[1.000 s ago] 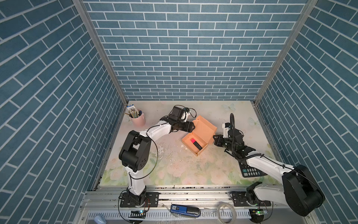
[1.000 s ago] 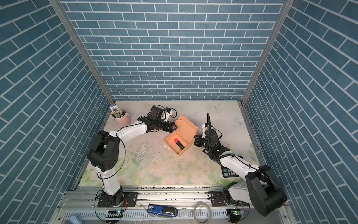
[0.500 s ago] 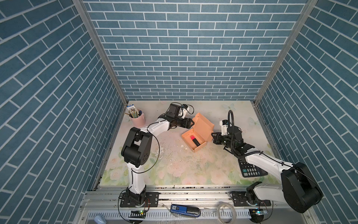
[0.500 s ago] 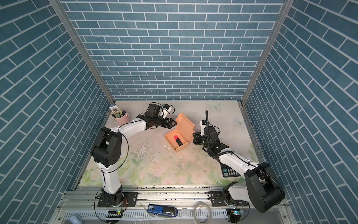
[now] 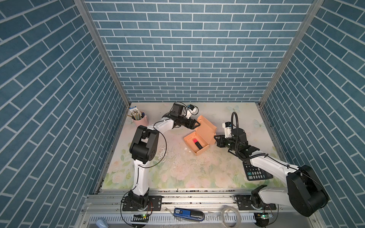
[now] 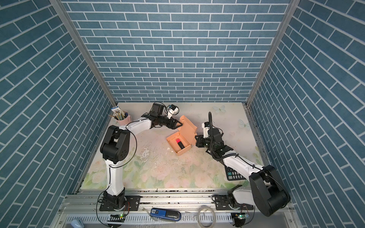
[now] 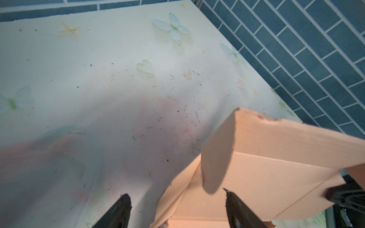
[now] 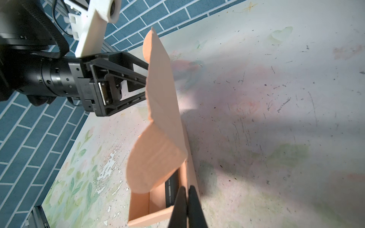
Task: Assemble paper box
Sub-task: Rotate the paper box at the center of the table.
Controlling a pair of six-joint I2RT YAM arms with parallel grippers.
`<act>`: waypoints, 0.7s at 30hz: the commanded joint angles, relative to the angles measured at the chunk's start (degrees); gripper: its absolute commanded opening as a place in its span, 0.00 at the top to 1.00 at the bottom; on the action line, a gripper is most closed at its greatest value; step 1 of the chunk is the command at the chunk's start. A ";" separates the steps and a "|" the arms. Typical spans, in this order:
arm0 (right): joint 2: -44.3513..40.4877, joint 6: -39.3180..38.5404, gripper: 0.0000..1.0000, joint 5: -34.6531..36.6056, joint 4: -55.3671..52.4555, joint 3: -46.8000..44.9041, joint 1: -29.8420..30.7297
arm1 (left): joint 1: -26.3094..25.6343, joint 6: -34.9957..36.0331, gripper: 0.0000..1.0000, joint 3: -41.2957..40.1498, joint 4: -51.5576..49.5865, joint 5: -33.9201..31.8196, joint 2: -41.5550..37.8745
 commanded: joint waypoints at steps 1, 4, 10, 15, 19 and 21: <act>-0.32 -2.50 1.00 -1.18 0.44 1.52 0.26 | 0.08 1.46 0.25 1.54 -0.45 4.64 0.89; -0.32 -2.68 1.00 -1.19 0.38 1.62 0.28 | 0.10 1.46 0.30 2.08 -0.96 5.95 1.08; 0.13 -2.66 1.00 -0.92 0.69 1.91 0.30 | 0.08 0.74 0.45 -0.60 0.42 5.00 -1.42; 0.23 -2.66 1.00 -0.66 1.02 2.04 0.27 | 0.06 -1.15 0.57 -4.44 3.04 1.86 -4.07; -0.03 -2.57 1.00 -0.50 1.06 2.08 0.25 | -0.06 -3.37 0.63 -8.25 6.52 -0.65 -6.56; -0.12 -2.57 1.00 -0.24 0.65 2.15 0.27 | 0.00 -4.39 0.66 -9.48 7.35 -1.93 -7.47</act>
